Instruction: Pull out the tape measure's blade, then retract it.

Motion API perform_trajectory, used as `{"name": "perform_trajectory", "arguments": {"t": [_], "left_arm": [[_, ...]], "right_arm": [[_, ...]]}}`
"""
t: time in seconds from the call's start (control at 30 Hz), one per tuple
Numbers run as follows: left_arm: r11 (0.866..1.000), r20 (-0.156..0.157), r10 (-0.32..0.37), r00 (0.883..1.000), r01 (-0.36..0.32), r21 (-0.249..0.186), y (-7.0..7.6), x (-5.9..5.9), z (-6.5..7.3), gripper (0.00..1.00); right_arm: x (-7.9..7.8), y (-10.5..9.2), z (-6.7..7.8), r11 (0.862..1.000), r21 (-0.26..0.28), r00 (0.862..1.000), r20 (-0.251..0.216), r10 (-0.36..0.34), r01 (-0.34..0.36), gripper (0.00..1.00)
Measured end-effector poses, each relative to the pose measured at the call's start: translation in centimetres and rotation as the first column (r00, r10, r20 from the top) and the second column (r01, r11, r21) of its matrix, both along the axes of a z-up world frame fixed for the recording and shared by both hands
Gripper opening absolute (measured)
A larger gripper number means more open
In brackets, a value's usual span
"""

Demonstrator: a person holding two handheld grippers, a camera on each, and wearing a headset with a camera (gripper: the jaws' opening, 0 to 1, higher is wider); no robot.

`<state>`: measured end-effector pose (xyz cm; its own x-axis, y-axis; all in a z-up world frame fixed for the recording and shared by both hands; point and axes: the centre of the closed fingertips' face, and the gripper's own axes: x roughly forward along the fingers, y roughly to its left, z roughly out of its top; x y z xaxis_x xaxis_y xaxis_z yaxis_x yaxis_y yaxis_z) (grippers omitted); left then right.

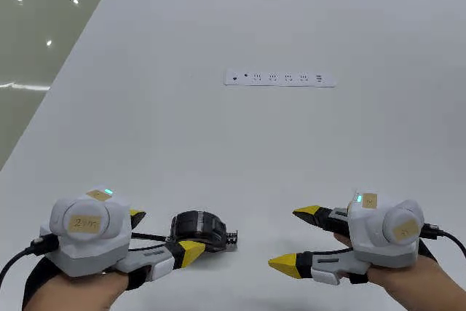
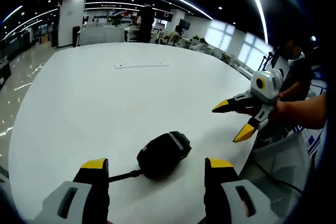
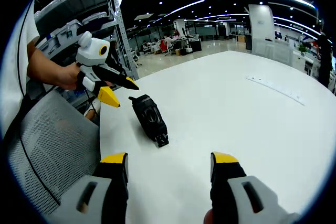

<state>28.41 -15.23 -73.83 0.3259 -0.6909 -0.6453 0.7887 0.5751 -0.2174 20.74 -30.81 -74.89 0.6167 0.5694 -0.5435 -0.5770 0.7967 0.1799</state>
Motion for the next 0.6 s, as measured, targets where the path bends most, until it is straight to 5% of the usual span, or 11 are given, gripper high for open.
{"name": "perform_trajectory", "arguments": {"t": [0.6], "left_arm": [[0.997, -0.003, -0.082, 0.997, 0.082, -0.014, 2.0, -1.1, -0.1, 0.81]], "right_arm": [[-1.9, -1.6, 0.6, 0.998, -0.028, 0.998, 0.001, -0.062, 0.062, 0.79]]}}
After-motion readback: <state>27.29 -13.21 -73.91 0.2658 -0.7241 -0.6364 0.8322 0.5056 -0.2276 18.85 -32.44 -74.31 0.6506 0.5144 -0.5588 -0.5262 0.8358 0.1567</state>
